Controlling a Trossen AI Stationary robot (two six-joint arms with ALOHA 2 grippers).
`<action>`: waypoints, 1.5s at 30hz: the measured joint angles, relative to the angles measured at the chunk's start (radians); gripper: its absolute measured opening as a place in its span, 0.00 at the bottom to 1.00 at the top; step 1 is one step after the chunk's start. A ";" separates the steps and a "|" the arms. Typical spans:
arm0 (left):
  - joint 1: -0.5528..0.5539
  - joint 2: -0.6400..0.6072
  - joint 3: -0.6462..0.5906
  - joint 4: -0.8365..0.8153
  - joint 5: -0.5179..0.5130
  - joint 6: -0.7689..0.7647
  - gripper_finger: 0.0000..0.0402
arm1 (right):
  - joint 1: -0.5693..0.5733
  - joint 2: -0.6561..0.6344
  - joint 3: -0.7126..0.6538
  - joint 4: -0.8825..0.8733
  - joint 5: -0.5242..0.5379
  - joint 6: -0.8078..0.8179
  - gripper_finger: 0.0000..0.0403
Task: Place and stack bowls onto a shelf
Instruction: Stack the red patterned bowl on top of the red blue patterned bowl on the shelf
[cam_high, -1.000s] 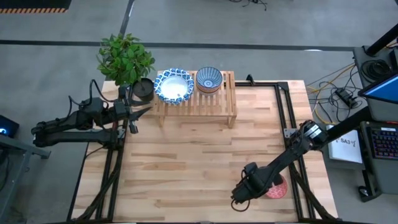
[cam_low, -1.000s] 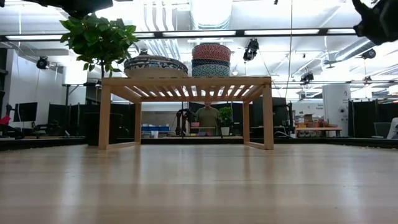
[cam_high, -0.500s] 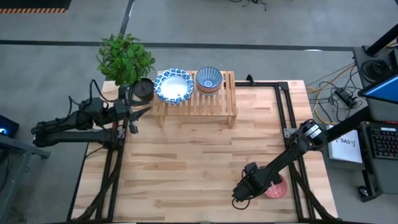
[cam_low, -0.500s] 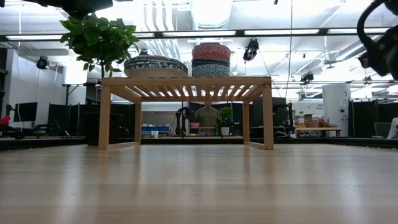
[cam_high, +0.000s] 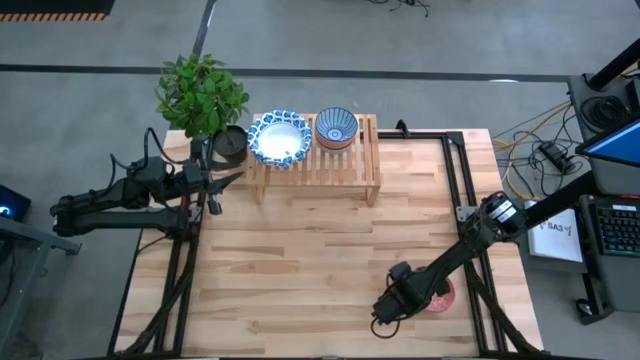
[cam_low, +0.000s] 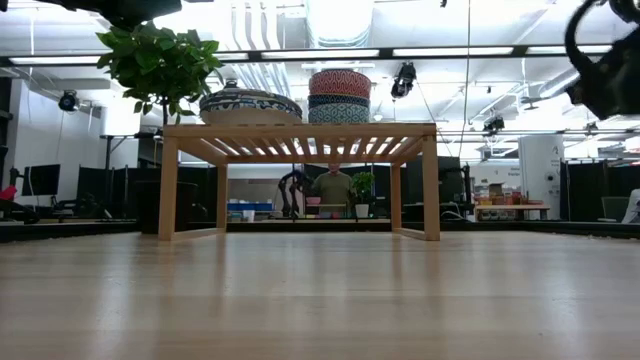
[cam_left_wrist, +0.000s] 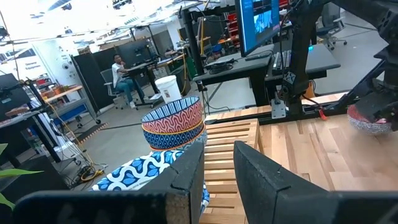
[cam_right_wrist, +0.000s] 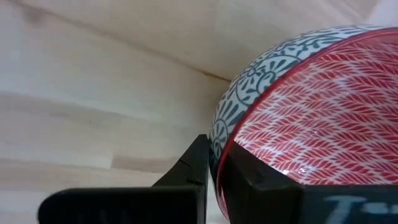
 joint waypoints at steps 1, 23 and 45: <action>0.000 0.000 0.000 0.000 0.000 0.000 0.17 | -0.003 0.000 0.008 0.000 0.009 -0.013 0.04; 0.000 0.000 0.000 0.001 0.000 0.000 0.17 | -0.166 0.001 0.529 0.396 0.843 -1.374 0.03; 0.000 0.000 0.000 0.001 0.000 0.018 0.17 | -0.823 0.000 1.037 -0.098 0.658 -2.355 0.03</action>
